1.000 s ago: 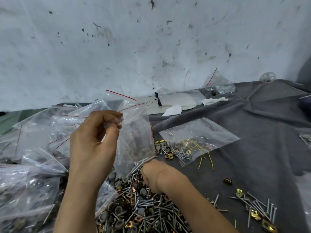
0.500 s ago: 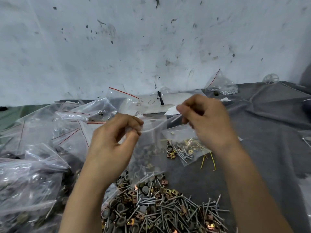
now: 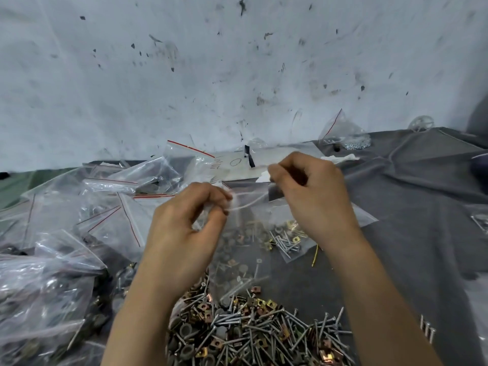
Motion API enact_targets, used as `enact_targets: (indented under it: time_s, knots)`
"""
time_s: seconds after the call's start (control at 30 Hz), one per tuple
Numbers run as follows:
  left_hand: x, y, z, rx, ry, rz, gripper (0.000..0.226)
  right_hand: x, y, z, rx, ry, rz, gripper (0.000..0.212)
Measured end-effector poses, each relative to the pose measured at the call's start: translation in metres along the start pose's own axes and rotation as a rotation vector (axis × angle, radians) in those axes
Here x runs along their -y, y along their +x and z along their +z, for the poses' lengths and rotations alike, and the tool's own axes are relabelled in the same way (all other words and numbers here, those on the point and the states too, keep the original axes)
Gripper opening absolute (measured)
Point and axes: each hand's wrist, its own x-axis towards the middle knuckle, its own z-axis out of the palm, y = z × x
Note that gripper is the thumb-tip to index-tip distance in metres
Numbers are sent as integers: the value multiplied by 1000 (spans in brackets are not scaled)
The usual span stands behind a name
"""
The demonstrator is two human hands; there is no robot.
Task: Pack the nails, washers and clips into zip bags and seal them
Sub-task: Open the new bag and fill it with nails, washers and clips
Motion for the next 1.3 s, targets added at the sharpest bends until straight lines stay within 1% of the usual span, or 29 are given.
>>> enact_targets:
  time_s: [0.03, 0.07, 0.13, 0.2, 0.23, 0.27, 0.33, 0.4, 0.47, 0.53, 0.6, 0.63, 0.73, 0.8, 0.87, 0.93, 1.03, 1.1, 1.2, 1.27, 1.3]
  knots:
    - [2, 1, -2, -37, 16, -11, 21, -7, 1, 2, 46, -132, 57, 21]
    - [4, 1, -3, -70, 26, -24, 22, -15, 1, 6, 159, -279, 126, 17]
    - [6, 2, -6, -127, 18, -55, 24, -30, -4, 18, 504, -521, 279, 12]
    - [8, 2, -8, -164, -19, -74, 23, -40, -16, 35, 836, -633, 382, 14]
    - [9, 2, -9, -171, -31, -78, 23, -43, -22, 44, 948, -655, 405, 16]
    - [9, 1, -9, -172, -33, -80, 22, -45, -28, 52, 1013, -681, 411, 18]
    - [9, 1, -9, -165, -17, -85, 16, -48, -33, 67, 1051, -754, 383, 22]
    - [8, 2, -9, -158, 3, -87, 15, -51, -34, 75, 1038, -815, 335, 27]
    - [7, 1, -8, -146, 6, -87, 16, -53, -34, 75, 1049, -793, 337, 16]
    - [6, 1, -8, -132, -6, -85, 14, -54, -31, 66, 1041, -690, 397, 15]
    - [6, 1, -9, -123, -15, -82, 18, -51, -23, 51, 958, -559, 424, 13]
    - [6, 1, -10, -118, -13, -80, 18, -49, -17, 41, 891, -501, 416, 10]
    - [4, 1, -8, -80, -3, -63, 15, -37, -1, 9, 568, -347, 317, 20]
    - [2, 1, -5, -31, -8, -35, 16, -22, 4, -8, 332, -116, 207, 19]
    - [0, 0, -2, 30, -17, -1, 19, -6, 5, -16, 174, 81, 60, 17]
    - [-2, -1, 0, 75, -12, 28, 20, 8, 1, -14, 153, 137, -52, 15]
    - [-4, -1, 2, 91, -11, 42, 19, 13, -5, -2, 267, 25, -98, 11]
    - [-4, -1, 2, 65, -7, 31, 20, 9, -5, 3, 292, -3, -73, 8]
    - [-1, 0, -1, -26, 26, -4, 21, 0, -1, 4, 178, 50, 15, 11]
    - [2, 1, -5, -90, 48, -39, 22, -10, 0, 7, 170, -50, 100, 15]
    - [4, 1, -7, -120, 53, -61, 23, -15, 0, 10, 228, -149, 161, 16]
